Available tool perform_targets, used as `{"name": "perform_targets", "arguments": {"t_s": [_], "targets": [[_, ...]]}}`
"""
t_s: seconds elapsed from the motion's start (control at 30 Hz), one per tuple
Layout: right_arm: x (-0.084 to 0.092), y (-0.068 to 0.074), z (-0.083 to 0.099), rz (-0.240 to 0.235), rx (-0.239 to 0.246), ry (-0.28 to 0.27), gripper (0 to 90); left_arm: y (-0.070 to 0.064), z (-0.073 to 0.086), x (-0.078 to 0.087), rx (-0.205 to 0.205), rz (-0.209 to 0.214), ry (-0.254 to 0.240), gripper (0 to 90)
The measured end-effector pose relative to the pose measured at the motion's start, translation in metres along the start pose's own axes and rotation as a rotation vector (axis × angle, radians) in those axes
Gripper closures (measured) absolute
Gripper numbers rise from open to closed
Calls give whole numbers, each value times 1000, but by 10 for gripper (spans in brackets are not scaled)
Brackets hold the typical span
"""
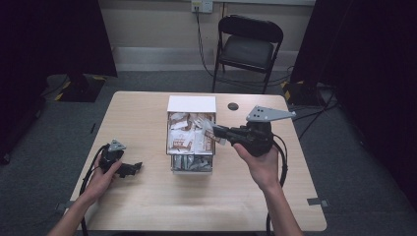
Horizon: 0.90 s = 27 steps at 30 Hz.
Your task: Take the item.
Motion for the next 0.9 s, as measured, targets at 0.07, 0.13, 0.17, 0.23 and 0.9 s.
{"name": "perform_targets", "arguments": {"t_s": [0.07, 0.13, 0.17, 0.23, 0.9], "targets": [[3, -1, 1, 9, -1, 0, 898, 0, 0, 0, 0, 0, 0, 0], [5, -3, 4, 16, -5, 4, 898, 0, 0, 0, 0, 0, 0, 0], [6, -3, 4, 19, -5, 4, 898, 0, 0, 0, 0, 0, 0, 0], [9, -5, 6, 25, -8, 3, 898, 0, 0, 0, 0, 0, 0, 0], [38, -31, 33, 127, -63, 28, 898, 0, 0, 0, 0, -1, 0, 0]]}}
Point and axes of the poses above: each handheld gripper's, and its own axes: x roughly backward along the jaws, z roughly out of its underside, y roughly to its left, the point moved 3 cm from there along -x, roughly forward along the jaws, and after that the axes turned 9 degrees about y, right-handed, at the moved point
